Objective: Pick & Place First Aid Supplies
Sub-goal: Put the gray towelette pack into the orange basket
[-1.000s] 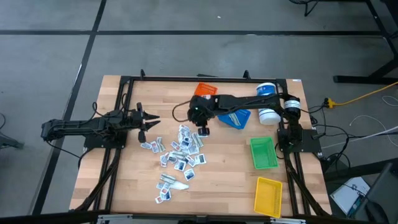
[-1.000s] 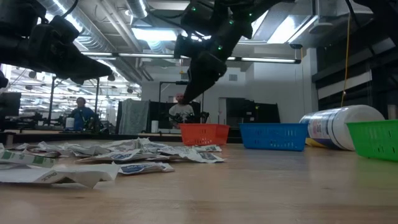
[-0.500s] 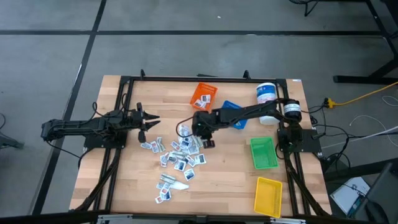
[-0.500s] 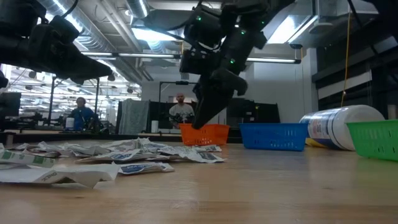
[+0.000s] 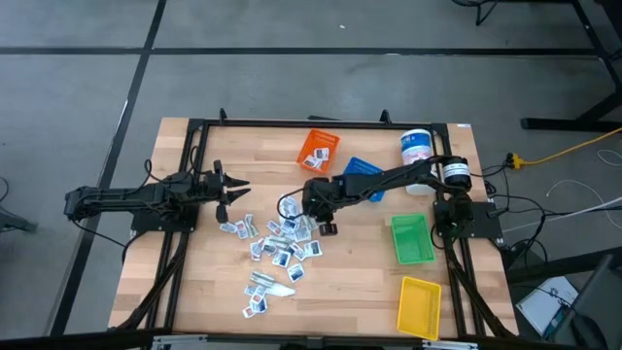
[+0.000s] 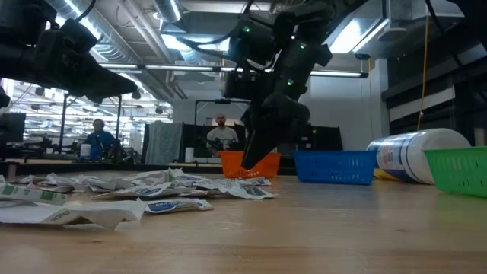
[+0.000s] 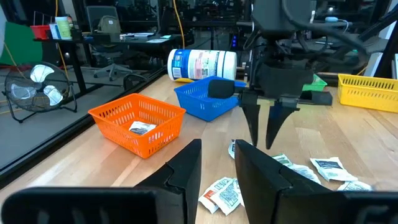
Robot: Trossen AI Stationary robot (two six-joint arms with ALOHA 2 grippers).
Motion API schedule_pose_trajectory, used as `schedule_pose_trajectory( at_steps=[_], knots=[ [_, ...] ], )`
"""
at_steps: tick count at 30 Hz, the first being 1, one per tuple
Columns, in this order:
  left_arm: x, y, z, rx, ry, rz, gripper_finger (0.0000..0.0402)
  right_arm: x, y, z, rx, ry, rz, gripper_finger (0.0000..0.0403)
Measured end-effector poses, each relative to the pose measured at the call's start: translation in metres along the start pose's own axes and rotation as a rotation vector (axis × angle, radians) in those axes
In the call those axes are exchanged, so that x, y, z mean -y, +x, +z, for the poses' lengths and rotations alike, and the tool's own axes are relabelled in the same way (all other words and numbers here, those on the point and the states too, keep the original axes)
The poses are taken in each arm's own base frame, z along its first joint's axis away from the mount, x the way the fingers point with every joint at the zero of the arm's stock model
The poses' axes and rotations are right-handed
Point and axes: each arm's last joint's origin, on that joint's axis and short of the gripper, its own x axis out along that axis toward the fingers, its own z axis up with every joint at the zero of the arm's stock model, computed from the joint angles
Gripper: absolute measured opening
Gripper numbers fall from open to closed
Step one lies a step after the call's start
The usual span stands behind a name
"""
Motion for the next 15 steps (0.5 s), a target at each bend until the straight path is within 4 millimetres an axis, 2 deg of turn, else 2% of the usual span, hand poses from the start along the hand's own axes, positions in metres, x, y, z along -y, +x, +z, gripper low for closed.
schedule_pose_trajectory(
  at_steps=[6, 15],
  knots=[
    [0.0, 0.0, 0.0, 0.0, 0.0, 0.0, 0.0091, 0.004, 0.005, -0.008, -0.092, -0.021, -0.1, 0.0094],
    [0.0, 0.0, 0.0, 0.0, 0.0, 0.0, 0.0091, 0.01, 0.021, -0.013, -0.105, 0.023, -0.083, 0.0094]
  ],
)
